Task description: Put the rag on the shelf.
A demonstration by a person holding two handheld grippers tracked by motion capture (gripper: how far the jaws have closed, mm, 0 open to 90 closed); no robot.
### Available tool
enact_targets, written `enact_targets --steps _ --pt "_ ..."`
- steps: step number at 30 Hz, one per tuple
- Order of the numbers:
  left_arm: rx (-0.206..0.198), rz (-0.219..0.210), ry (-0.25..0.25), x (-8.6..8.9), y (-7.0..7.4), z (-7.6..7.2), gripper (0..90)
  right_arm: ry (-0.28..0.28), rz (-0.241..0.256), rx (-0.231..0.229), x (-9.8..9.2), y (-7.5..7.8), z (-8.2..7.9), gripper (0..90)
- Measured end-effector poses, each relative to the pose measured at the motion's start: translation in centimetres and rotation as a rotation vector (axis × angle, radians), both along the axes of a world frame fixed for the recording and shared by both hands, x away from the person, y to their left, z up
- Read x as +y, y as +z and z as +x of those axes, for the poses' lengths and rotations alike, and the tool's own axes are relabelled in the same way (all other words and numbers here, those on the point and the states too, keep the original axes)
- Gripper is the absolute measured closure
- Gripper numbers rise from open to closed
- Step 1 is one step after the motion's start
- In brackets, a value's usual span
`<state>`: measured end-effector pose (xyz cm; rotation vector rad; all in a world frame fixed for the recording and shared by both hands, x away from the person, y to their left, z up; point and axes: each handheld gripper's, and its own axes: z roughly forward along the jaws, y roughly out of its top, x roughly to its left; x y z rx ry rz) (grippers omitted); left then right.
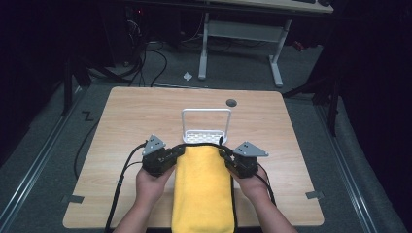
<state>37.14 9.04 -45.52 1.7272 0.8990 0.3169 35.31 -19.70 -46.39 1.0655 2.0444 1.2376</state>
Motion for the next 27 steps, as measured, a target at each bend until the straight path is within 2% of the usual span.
enact_targets --steps 2,5,9,13,18,23,27 --pt "-0.018 0.01 0.001 -0.1 0.6 0.1 81.7 0.002 0.005 -0.013 0.0 0.5 0.1 78.6" --pt "-0.034 -0.003 0.009 -0.1 1.5 0.3 81.7 -0.002 0.008 -0.035 -0.1 1.3 0.2 78.6" --pt "-0.064 0.007 0.016 -0.2 2.7 0.6 81.7 0.001 0.02 -0.063 -0.1 2.4 0.5 78.6" --pt "-0.09 -0.002 0.022 -0.3 4.0 0.9 81.7 -0.008 0.038 -0.104 -0.1 3.5 0.8 78.5" --pt "-0.13 0.002 0.013 -0.6 5.7 1.2 81.9 -0.008 0.051 -0.127 -0.2 5.0 1.3 78.6" --pt "-0.167 -0.009 0.016 -0.8 7.1 1.6 81.9 -0.013 0.048 -0.17 -0.3 6.6 1.4 78.5" --pt "-0.195 -0.028 0.02 -0.8 8.3 1.7 82.0 -0.026 0.064 -0.203 -0.5 7.8 1.5 78.4"
